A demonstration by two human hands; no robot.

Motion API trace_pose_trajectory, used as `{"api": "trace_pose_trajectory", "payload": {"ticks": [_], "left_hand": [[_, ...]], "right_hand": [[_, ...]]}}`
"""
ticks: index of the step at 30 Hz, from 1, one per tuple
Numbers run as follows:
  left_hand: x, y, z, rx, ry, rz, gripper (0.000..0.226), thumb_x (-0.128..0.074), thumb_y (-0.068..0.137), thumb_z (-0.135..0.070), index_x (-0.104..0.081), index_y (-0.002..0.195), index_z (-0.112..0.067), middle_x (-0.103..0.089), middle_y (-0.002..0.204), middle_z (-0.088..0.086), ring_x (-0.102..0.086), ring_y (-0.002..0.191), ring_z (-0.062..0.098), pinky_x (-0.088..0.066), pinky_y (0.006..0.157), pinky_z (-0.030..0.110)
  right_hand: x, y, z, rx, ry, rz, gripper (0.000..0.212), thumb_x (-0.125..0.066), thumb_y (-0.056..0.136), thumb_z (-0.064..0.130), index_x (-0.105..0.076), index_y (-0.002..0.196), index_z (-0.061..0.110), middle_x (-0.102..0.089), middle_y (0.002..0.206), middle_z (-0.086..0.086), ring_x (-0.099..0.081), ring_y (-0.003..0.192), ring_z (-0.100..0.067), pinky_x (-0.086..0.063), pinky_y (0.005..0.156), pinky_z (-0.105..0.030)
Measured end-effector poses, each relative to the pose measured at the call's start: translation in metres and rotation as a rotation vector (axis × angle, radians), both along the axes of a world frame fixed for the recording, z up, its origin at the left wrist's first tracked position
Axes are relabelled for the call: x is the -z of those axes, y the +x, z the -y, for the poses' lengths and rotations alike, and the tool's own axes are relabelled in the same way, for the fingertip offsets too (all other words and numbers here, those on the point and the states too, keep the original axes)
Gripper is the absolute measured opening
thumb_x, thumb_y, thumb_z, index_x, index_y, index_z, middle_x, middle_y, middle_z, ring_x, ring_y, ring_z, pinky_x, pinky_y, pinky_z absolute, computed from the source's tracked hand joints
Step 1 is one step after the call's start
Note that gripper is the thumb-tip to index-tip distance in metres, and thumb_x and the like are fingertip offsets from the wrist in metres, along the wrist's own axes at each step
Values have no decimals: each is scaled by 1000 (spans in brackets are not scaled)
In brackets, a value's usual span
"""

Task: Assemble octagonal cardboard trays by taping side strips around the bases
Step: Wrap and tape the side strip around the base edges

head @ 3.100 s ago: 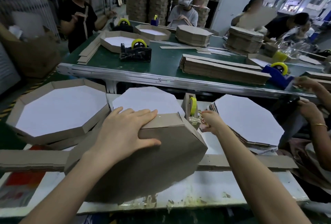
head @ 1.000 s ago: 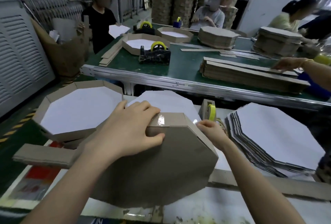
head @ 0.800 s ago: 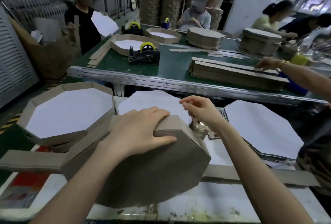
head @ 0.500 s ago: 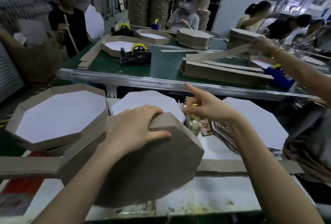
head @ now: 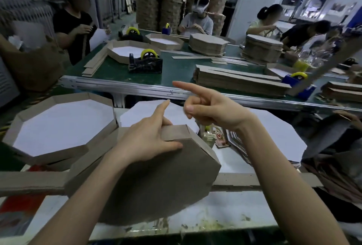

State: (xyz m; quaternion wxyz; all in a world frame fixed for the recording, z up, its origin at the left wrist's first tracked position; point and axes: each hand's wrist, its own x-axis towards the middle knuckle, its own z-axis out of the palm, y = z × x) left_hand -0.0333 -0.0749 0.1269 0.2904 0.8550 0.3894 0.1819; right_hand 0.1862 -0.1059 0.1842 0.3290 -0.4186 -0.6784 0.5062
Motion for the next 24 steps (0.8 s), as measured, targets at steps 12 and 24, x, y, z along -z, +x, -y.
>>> {"api": "trace_pose_trajectory", "payload": {"ticks": [12, 24], "left_hand": [[-3, -4, 10, -34, 38, 92, 90, -77, 70, -56, -19, 140, -54, -56, 114, -25, -54, 107, 6, -48, 90, 34], [-2, -5, 10, 9, 90, 70, 49, -75, 72, -55, -66, 118, -43, -61, 115, -20, -53, 105, 2, -47, 90, 30]], "right_hand": [[35, 25, -13, 66, -179, 195, 59, -64, 92, 21, -43, 146, 33, -57, 81, -1, -36, 54, -6, -31, 46, -16], [44, 25, -11, 85, -207, 163, 44, -60, 97, 13, -53, 137, 27, -53, 77, -4, -30, 58, -11, -25, 46, -18]]}}
